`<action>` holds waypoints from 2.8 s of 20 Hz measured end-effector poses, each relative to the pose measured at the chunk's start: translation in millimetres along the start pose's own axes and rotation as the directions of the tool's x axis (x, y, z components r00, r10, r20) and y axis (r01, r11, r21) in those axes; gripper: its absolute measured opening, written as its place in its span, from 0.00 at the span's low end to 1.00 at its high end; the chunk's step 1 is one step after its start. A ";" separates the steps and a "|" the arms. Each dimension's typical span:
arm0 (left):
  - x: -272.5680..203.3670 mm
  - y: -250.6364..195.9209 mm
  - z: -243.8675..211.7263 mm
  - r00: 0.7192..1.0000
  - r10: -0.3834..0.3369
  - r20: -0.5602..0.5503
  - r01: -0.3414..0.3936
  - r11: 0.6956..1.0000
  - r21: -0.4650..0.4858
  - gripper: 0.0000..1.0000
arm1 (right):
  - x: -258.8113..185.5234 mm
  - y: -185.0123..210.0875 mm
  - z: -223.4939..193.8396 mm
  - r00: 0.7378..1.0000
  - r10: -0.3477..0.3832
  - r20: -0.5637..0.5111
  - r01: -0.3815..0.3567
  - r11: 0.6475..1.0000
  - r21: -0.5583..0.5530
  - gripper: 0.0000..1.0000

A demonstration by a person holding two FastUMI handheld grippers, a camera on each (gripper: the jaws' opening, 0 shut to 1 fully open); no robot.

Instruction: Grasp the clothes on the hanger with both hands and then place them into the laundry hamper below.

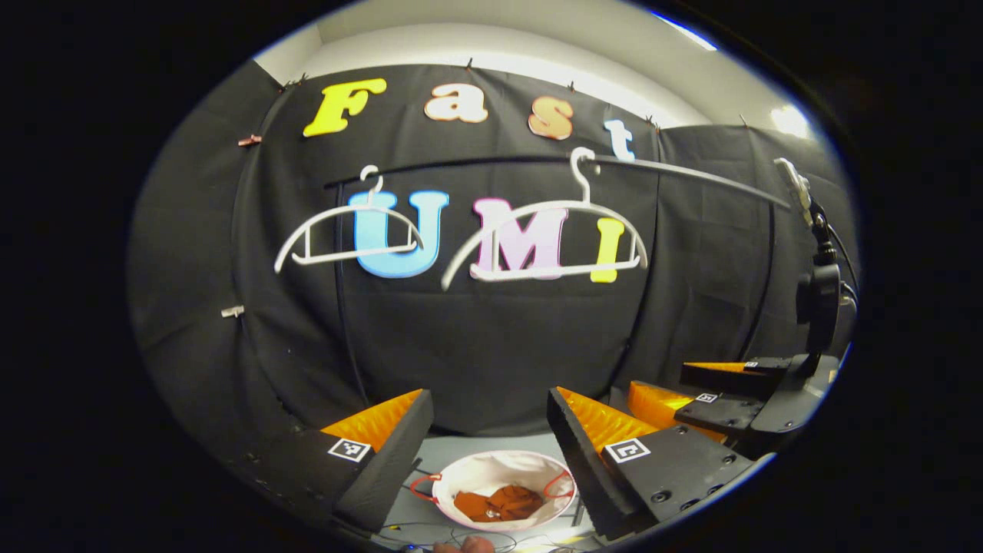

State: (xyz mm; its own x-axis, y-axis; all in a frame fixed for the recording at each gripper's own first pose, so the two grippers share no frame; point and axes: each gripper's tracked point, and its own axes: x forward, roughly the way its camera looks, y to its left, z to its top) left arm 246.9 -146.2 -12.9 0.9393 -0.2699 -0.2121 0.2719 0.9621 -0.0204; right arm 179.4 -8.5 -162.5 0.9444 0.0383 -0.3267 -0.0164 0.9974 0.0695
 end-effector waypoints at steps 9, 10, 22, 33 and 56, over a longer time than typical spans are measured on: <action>-53.0 -8.5 119.2 0.976 -0.030 0.216 0.016 0.998 0.064 0.92 | -54.6 8.1 104.7 0.974 -0.050 0.223 0.055 0.998 -0.013 0.98; -59.5 -7.2 128.4 0.972 -0.026 0.235 0.009 0.997 0.074 0.92 | -60.5 11.1 114.7 0.967 -0.050 0.249 0.055 0.998 -0.012 0.98; -117.9 7.8 155.5 0.946 0.100 0.309 -0.115 0.993 0.030 0.94 | -109.9 11.4 162.5 0.933 -0.029 0.360 0.056 0.996 -0.065 0.98; -155.2 11.5 148.2 0.947 0.111 0.303 -0.120 0.993 0.011 0.94 | -134.5 31.4 181.3 0.906 0.029 0.422 -0.001 0.998 -0.066 0.98; -160.3 -1.5 135.4 0.958 0.070 0.279 -0.085 0.995 0.043 0.94 | -139.6 60.4 184.7 0.896 0.074 0.437 -0.038 0.995 -0.089 0.96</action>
State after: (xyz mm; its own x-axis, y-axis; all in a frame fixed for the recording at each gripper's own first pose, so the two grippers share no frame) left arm 124.2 -109.6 153.4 0.9770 -0.2022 0.0683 0.1998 0.9790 0.0400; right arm 107.3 35.2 61.4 0.9889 0.0814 0.1241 -0.0817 0.9967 -0.0022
